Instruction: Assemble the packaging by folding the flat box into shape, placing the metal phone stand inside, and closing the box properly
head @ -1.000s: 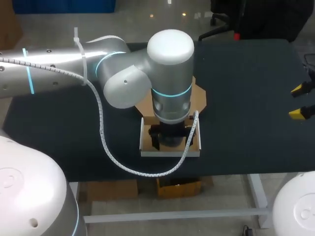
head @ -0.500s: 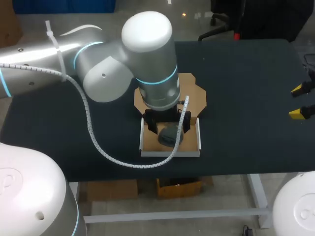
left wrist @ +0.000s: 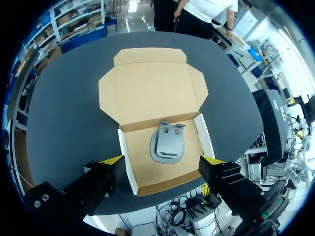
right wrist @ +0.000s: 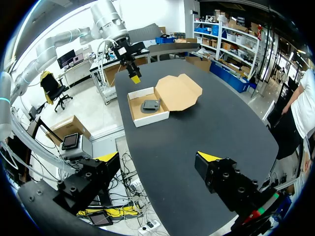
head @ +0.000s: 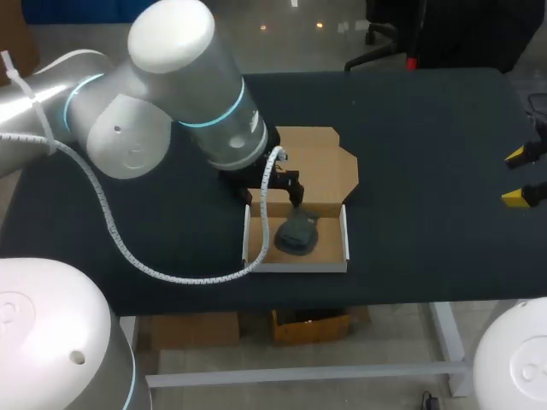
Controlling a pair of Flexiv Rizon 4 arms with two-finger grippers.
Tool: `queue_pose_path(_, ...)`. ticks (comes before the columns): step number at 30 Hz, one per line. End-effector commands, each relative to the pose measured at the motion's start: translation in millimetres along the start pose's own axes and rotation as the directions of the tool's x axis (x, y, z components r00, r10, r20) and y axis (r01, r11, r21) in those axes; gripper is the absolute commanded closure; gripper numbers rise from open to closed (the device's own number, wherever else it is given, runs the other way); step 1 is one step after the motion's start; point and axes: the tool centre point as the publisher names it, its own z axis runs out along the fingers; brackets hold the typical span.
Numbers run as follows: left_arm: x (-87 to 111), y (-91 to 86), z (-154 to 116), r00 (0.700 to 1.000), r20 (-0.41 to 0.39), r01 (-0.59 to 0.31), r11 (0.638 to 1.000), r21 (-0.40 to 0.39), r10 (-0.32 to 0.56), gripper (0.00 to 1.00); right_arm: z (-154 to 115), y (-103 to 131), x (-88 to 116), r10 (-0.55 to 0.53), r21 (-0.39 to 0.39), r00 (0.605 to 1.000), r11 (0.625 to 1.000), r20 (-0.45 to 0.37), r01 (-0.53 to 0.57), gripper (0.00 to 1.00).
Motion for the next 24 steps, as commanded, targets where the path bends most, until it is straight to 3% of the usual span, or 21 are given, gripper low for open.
queue_pose_path(1,-19.7,-5.2,-4,0.992,-0.122,-0.011,1.0,0.011,0.012,0.0,-1,0,1,-0.001,-0.002,1.0,1.0,0.0,0.001,0.0)
queue_pose_path(8,-41.9,-22.7,-9,0.979,-0.192,-0.063,0.997,0.049,0.071,0.0,-1,0,1,-0.001,-0.002,1.0,1.0,0.0,0.001,0.0)
queue_pose_path(17,-60.6,-40.3,-15,0.933,-0.307,-0.163,0.981,0.104,0.188,0.0,-1,0,1,-0.001,-0.002,1.0,1.0,0.0,0.001,0.0)
queue_pose_path(24,-60.6,-40.3,-15,0.933,-0.307,-0.163,0.981,0.104,0.188,0.0,-1,0,1,-0.001,-0.002,1.0,1.0,0.0,0.001,0.0)
